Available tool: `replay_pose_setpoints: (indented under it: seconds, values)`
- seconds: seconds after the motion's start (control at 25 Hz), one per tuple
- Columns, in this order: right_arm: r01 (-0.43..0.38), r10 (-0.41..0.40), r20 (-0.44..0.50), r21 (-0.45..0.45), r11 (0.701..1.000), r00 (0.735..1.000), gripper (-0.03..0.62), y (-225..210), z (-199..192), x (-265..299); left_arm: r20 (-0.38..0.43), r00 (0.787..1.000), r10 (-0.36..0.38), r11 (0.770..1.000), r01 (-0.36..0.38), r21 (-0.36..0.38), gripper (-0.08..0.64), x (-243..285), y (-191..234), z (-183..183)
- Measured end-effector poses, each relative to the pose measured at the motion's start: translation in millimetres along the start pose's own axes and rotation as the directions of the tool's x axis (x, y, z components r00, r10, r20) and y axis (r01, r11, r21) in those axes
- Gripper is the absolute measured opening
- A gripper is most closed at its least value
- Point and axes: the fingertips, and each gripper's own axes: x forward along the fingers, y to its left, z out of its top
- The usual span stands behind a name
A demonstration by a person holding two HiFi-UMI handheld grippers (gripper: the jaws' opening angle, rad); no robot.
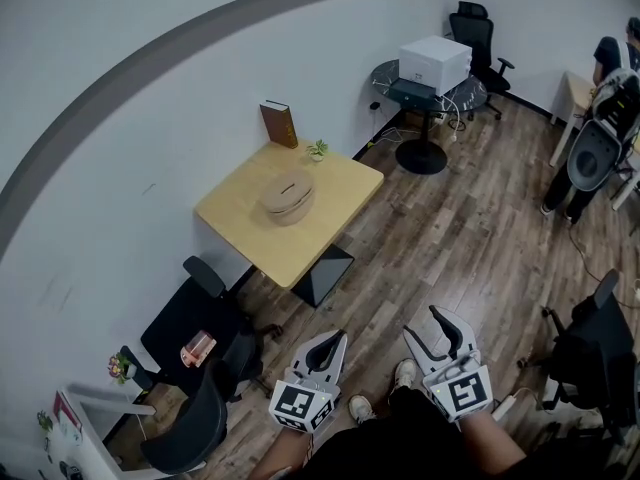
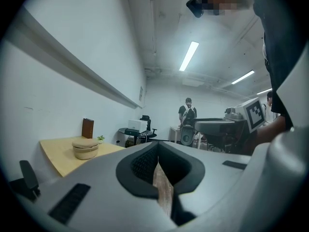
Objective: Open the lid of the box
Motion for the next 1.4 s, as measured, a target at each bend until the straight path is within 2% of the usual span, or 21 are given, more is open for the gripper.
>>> replay_pose_setpoints:
  seconds: [0.24,0.44,0.68,0.96,1.2,1.4]
  values:
    - [-0.016,0.015,0.024,0.015,1.0,1.0,0.367,-24,-10,31,-0.019,1.0,0.01,1.0,-0.01,-0.003,0.018,28,17,-3]
    - [-0.026,0.026,0.015,0.013,1.0,1.0,0.438,-57,-19,62,-0.031,0.999,0.028,1.0,-0.028,0.008,0.018,65,34,0]
    - [-0.085,0.085,-0.024,0.008,0.996,0.996,0.442,-93,-26,116,-0.039,0.996,0.075,0.997,-0.074,0.013,0.018,115,66,9]
    - [-0.187,0.187,-0.027,-0.01,0.982,0.982,0.443,-126,-28,157,-0.04,0.993,0.109,0.994,-0.108,0.017,0.018,168,80,20]
    - [-0.256,0.256,-0.05,-0.003,0.967,0.965,0.443,-150,-34,186,-0.067,0.977,0.203,0.979,-0.203,0.004,0.018,198,103,21]
    - [-0.317,0.316,-0.04,-0.022,0.948,0.948,0.443,-163,-37,206,-0.07,0.966,0.248,0.968,-0.249,-0.005,0.018,213,112,19]
